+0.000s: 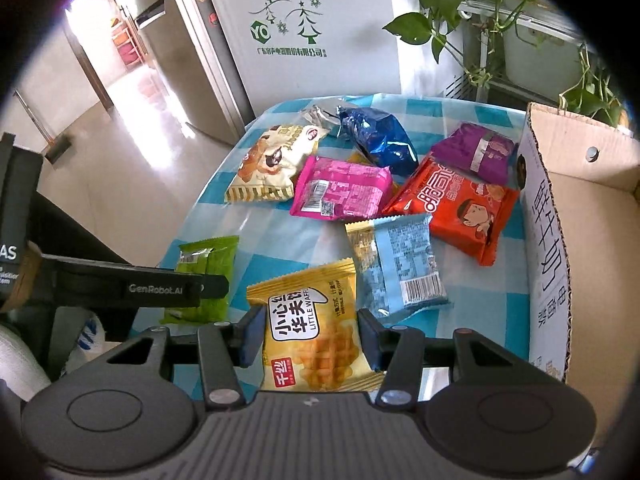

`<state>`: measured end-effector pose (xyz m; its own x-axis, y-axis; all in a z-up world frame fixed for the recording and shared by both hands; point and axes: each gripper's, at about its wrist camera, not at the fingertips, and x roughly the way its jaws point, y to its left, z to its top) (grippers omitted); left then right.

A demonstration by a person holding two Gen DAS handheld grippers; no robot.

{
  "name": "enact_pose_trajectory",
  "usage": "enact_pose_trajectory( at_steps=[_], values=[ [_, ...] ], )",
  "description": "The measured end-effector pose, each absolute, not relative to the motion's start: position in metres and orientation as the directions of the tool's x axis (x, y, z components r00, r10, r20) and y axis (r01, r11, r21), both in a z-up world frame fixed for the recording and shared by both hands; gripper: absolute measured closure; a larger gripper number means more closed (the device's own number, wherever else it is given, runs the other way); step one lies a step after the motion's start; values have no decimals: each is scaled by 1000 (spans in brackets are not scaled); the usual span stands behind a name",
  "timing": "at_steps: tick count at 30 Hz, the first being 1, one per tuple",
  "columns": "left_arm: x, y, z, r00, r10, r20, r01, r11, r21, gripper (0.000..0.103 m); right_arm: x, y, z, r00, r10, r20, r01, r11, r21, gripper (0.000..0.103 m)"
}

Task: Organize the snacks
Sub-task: 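Close left gripper on the green bag while right gripper closes on the yellow bag, then lift the green bag with left tool while right tool lifts the yellow bag toward the box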

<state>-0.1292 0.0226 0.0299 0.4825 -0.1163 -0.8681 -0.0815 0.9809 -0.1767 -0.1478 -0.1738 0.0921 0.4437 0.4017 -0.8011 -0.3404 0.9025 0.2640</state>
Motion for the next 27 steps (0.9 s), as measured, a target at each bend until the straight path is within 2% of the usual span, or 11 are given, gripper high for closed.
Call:
enact_pose_trajectory(
  at_steps=[4,13,16,18,19,23,27],
  values=[
    [-131,19,37,501,-123,-856,-62,982,-178,57,-148,-179,98,473,410,-780,-319,905,282,47],
    [-131,15,39,509,-100,-855,-55,987,-148,57,-146,-178,97,480,381,-790,-305,917,257,47],
    [-128,17,35,488,-91,-868,-58,989,-136,47,-146,-179,96,481,377,-791,-300,919,256,47],
    [-127,14,31,482,-72,-873,-58,992,-114,30,-146,-179,97,484,376,-790,-297,920,256,47],
    [-126,12,28,475,-67,-878,-54,993,-105,25,-145,-179,97,484,377,-789,-299,919,256,47],
    [-120,1,15,443,-46,-895,-35,997,-68,23,-143,-177,96,482,376,-792,-298,920,255,47],
    [-116,-15,8,443,7,-897,-7,1000,5,12,-142,-176,94,477,372,-796,-294,921,255,47]
  ],
)
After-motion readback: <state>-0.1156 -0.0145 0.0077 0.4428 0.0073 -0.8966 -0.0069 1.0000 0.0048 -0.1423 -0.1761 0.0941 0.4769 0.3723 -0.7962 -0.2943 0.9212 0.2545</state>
